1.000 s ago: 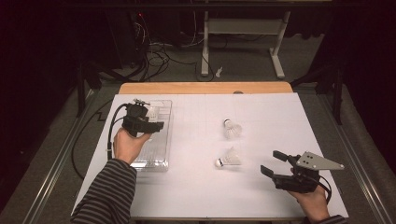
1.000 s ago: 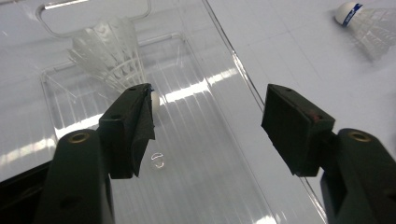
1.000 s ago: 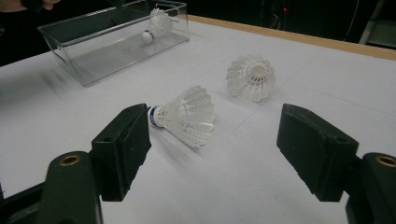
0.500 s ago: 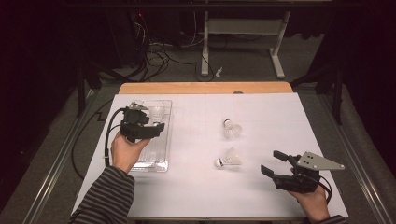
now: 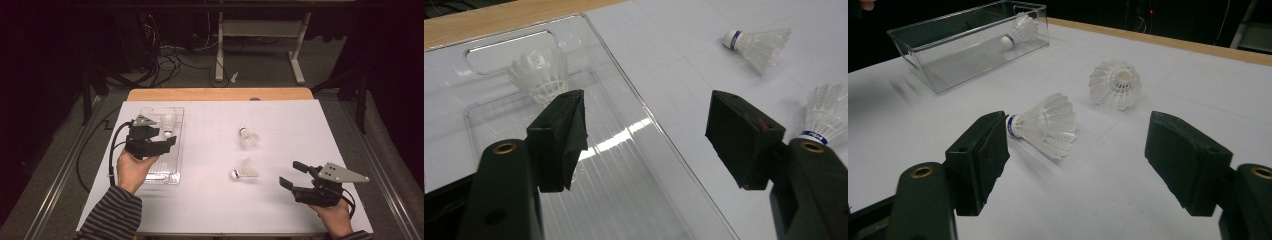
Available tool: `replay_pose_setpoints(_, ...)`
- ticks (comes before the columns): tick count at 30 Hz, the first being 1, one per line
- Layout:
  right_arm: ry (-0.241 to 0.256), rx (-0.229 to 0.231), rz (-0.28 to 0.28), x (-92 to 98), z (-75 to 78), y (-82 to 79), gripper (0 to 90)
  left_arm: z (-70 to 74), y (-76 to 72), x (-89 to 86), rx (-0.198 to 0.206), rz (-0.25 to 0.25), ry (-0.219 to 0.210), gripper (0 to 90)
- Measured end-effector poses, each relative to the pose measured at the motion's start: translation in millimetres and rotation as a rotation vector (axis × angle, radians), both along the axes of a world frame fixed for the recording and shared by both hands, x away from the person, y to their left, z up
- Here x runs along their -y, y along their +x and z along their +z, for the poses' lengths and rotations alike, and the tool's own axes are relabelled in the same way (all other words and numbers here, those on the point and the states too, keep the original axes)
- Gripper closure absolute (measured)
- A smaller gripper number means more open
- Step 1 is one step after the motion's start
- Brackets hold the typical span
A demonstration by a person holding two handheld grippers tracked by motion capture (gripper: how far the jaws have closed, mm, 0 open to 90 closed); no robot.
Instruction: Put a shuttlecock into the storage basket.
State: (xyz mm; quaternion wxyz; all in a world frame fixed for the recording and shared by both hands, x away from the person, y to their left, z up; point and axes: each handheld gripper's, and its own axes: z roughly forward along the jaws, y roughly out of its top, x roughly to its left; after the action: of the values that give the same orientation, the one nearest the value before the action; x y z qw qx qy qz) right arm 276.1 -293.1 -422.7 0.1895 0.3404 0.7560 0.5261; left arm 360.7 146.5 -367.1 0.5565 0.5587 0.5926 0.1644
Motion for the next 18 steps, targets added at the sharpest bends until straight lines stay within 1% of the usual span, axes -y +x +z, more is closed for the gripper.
replay_pose_setpoints(3, 0.001, 0.003, -0.001, 0.3, 0.1, 0.1, 25.9, -0.3, -3.8, 0.6, 0.010, -0.008, 0.004, 33.4)
replay_pose_setpoints(9, 0.002, 0.006, -0.003, 0.4, 0.3, -0.2, 25.8, 2.6, -11.7, 1.3, 0.028, -0.028, -0.011, 33.7)
replay_pose_setpoints(14, 0.001, 0.006, -0.002, 0.3, 0.3, -0.2, 25.8, 2.8, -18.4, 2.2, 0.039, -0.043, -0.015, 33.7)
replay_pose_setpoints(18, 0.002, 0.007, -0.004, 0.4, 0.4, -0.4, 25.9, 0.0, -22.5, 2.2, 0.037, -0.048, -0.026, 33.7)
